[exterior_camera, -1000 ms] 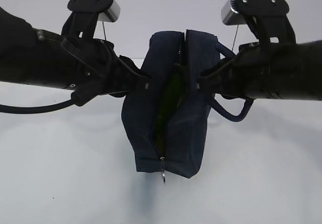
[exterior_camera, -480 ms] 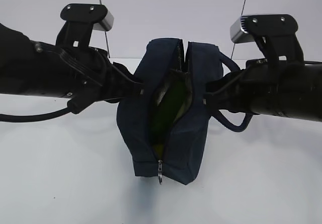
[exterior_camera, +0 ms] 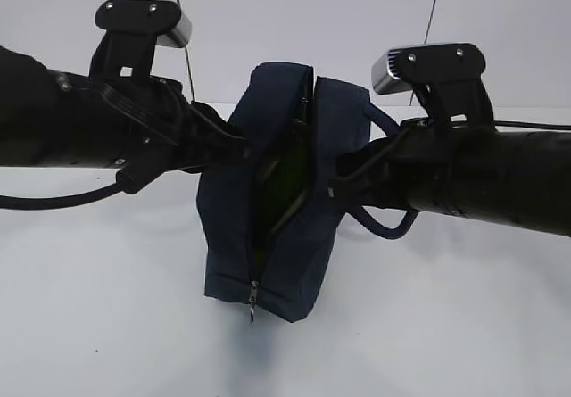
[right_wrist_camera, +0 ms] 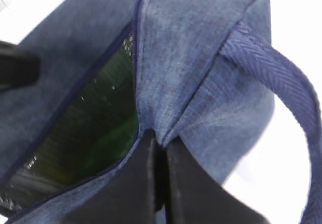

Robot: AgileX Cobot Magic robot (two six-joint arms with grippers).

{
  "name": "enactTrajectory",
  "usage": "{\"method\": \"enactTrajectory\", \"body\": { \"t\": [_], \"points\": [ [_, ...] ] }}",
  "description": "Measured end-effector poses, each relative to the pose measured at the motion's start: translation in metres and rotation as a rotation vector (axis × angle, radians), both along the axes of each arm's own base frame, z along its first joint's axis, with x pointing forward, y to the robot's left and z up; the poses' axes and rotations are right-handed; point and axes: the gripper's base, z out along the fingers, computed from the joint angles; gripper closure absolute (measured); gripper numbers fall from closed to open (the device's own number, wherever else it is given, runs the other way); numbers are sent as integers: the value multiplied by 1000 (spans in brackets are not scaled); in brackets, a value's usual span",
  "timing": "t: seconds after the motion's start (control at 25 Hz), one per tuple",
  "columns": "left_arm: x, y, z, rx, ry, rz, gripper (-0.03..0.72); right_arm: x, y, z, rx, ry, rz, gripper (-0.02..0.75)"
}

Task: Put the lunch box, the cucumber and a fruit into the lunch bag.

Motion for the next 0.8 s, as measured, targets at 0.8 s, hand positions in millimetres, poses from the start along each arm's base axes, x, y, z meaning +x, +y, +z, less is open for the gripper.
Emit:
{"method": "enactTrajectory", "body": {
  "t": [0.8],
  "points": [
    [-1,15,-16,45,-37,97,661,16,17,-17,-6,-161,109,717]
  ]
}}
